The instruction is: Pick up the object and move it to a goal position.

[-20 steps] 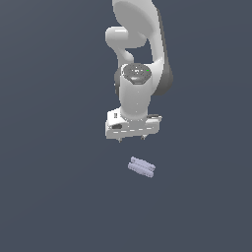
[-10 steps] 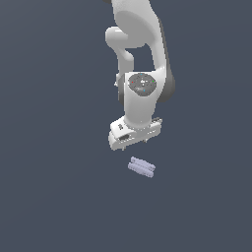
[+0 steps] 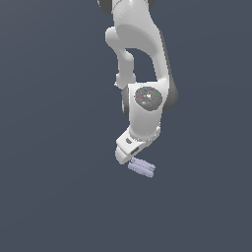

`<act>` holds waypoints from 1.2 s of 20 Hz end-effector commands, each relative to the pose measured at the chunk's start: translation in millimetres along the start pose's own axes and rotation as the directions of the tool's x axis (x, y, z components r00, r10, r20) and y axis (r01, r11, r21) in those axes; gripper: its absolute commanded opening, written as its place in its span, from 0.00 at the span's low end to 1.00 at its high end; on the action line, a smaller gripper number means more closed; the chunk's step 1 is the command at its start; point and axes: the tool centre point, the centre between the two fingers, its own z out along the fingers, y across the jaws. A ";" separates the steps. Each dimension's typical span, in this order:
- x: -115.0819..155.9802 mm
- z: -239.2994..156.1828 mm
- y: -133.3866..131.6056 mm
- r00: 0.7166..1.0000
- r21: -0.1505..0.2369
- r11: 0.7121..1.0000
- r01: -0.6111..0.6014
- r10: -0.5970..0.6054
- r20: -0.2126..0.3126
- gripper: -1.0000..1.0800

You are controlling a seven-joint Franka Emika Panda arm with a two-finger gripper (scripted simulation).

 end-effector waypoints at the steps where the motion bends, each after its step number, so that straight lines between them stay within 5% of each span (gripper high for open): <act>1: 6.5 6.2 0.4 0.997 0.001 0.997 0.078 -0.078 -0.001 0.96; 12: 29.5 29.7 1.4 0.935 0.006 0.935 0.355 -0.355 -0.009 0.96; 24: 37.6 38.8 1.9 0.891 0.007 0.892 0.453 -0.453 -0.015 0.96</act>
